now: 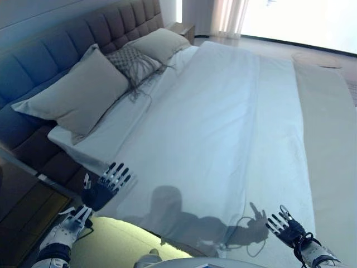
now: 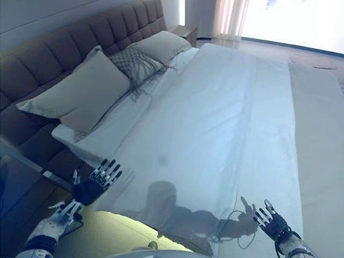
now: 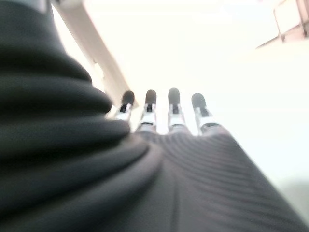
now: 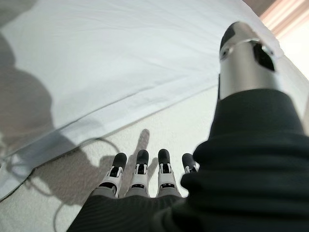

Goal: Make the bed neatly

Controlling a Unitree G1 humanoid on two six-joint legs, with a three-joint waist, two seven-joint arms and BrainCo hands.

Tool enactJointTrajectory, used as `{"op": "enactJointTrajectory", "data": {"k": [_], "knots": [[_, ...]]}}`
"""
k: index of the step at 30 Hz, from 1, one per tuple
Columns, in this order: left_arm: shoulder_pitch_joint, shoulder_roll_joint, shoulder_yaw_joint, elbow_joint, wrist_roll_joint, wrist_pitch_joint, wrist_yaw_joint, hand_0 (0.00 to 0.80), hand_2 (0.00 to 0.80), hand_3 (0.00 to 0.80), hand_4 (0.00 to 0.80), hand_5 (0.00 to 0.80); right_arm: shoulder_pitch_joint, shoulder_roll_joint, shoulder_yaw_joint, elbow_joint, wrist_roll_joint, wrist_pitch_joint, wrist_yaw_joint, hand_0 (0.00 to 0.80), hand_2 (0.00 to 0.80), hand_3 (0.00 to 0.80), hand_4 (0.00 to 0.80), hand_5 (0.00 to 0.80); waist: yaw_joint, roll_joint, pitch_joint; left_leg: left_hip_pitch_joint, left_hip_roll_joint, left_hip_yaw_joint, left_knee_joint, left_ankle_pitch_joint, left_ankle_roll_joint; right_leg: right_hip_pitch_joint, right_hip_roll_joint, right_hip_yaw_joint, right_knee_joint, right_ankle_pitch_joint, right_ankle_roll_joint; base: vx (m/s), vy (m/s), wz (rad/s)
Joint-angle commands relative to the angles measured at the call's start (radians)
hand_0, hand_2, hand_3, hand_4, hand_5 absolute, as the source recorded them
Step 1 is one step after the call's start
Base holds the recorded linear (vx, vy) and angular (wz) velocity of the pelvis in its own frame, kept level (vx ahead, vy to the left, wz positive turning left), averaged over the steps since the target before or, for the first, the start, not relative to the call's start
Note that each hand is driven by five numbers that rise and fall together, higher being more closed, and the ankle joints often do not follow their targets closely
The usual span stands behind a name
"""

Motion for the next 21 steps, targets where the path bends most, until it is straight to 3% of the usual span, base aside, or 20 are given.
{"op": "enactJointTrajectory", "data": {"k": [1, 5, 9, 15, 21], "knots": [[-0.115, -0.03, 0.007, -0.009, -0.079, -0.037, 0.026, 0.0, 0.0, 0.0, 0.0, 0.0, -0.047, -0.017, 0.011, -0.011, -0.035, -0.009, -0.004, 0.0, 0.0, 0.0, 0.0, 0.0, -0.012, -0.009, 0.005, 0.064, 0.002, 0.036, 0.031, -0.131, 0.015, -0.039, -0.06, 0.041, -0.002, 0.065, 0.063, 0.057, 0.042, -0.14], [-0.137, -0.045, -0.007, 0.015, -0.106, -0.062, 0.065, 0.0, 0.0, 0.0, 0.0, 0.0, -0.04, -0.019, 0.011, -0.016, -0.051, -0.007, -0.018, 0.0, 0.0, 0.0, 0.0, 0.0, -0.031, -0.013, 0.016, 0.053, 0.005, 0.053, 0.063, -0.142, 0.017, -0.053, -0.059, 0.058, 0.013, 0.06, 0.063, 0.038, 0.051, -0.21], [-0.208, -0.055, -0.048, 0.073, -0.18, -0.138, 0.105, 0.0, 0.0, 0.0, 0.0, 0.0, -0.072, -0.014, 0.05, -0.019, -0.014, -0.032, -0.042, 0.0, 0.0, 0.0, 0.0, 0.0, -0.041, -0.025, 0.081, -0.039, 0.011, 0.059, 0.157, -0.157, 0.021, -0.131, -0.062, 0.086, 0.069, 0.052, 0.059, -0.148, 0.05, -0.2], [-0.407, 0.026, -0.054, 0.216, -0.312, -0.273, 0.255, 0.0, 0.0, 0.0, 0.0, 0.0, -0.184, 0.004, 0.132, -0.05, 0.083, -0.085, -0.071, 0.0, 0.0, 0.0, 0.0, 0.0, -0.062, -0.072, 0.251, -0.28, 0.04, 0.038, 0.352, -0.165, 0.023, -0.324, -0.054, 0.119, 0.179, 0.072, 0.041, -0.286, -0.026, -0.08], [-0.486, 0.075, -0.037, 0.285, -0.388, -0.372, 0.412, 0.0, 0.0, 0.0, 0.0, 0.0, -0.247, -0.023, 0.155, -0.073, 0.101, -0.078, -0.037, 0.0, 0.0, 0.0, 0.0, 0.0, -0.081, -0.113, 0.328, -0.482, 0.061, 0.007, 0.54, -0.225, 0.038, -0.537, -0.062, 0.13, 0.344, 0.057, 0.045, -0.156, 0.053, -0.08]]}}
